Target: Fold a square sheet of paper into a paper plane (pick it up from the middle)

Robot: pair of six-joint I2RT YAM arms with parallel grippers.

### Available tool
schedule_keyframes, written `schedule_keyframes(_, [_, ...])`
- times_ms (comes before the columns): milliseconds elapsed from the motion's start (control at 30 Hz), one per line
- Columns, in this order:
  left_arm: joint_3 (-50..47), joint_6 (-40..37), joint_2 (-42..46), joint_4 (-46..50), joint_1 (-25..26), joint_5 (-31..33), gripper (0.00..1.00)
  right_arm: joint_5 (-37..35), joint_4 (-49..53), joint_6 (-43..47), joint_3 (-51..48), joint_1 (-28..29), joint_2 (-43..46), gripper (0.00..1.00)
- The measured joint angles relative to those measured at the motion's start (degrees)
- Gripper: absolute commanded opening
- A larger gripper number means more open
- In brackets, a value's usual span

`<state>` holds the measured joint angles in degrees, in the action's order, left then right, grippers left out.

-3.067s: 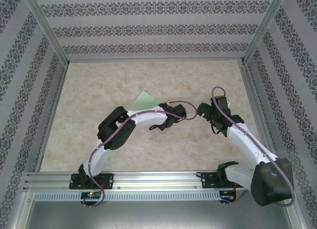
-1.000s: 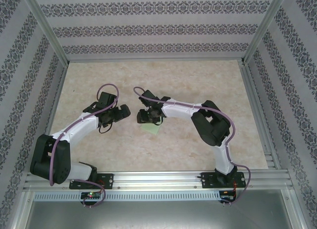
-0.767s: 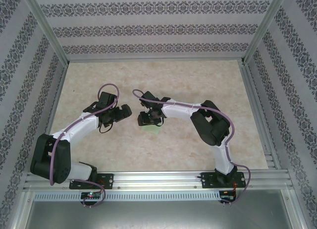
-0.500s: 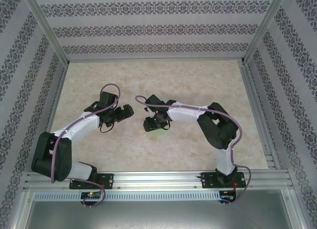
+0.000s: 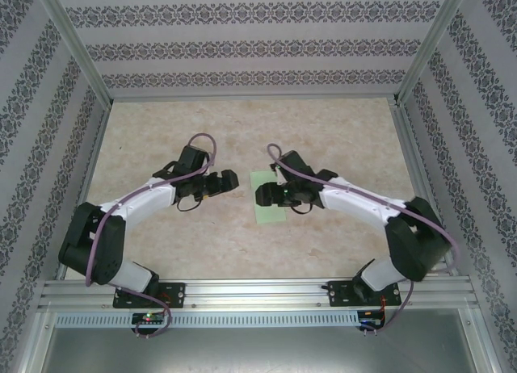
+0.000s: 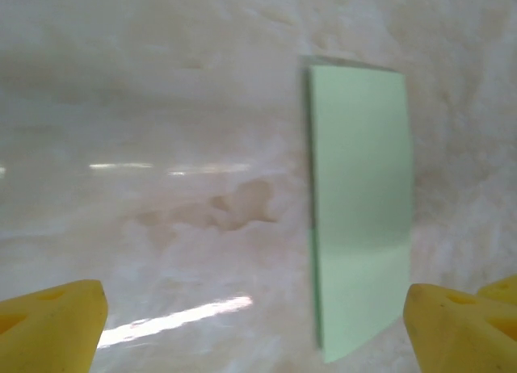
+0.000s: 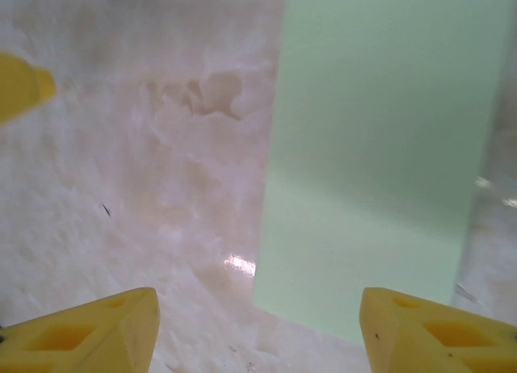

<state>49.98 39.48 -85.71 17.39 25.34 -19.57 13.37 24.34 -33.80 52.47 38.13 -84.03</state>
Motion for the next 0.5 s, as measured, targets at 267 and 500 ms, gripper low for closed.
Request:
schedule_keyframes(267, [6.05, -0.13, -7.82, -5.84, 7.58, -5.09, 0.61, -0.57, -2.8, -9.18, -10.64, -5.99, 9.05, 0.7])
schedule_keyframes(500, [10.82, 0.79, -17.16, -7.87, 11.1, -7.63, 0.5, 0.22, -3.76, -11.93, -13.49, -6.8, 8.09, 0.67])
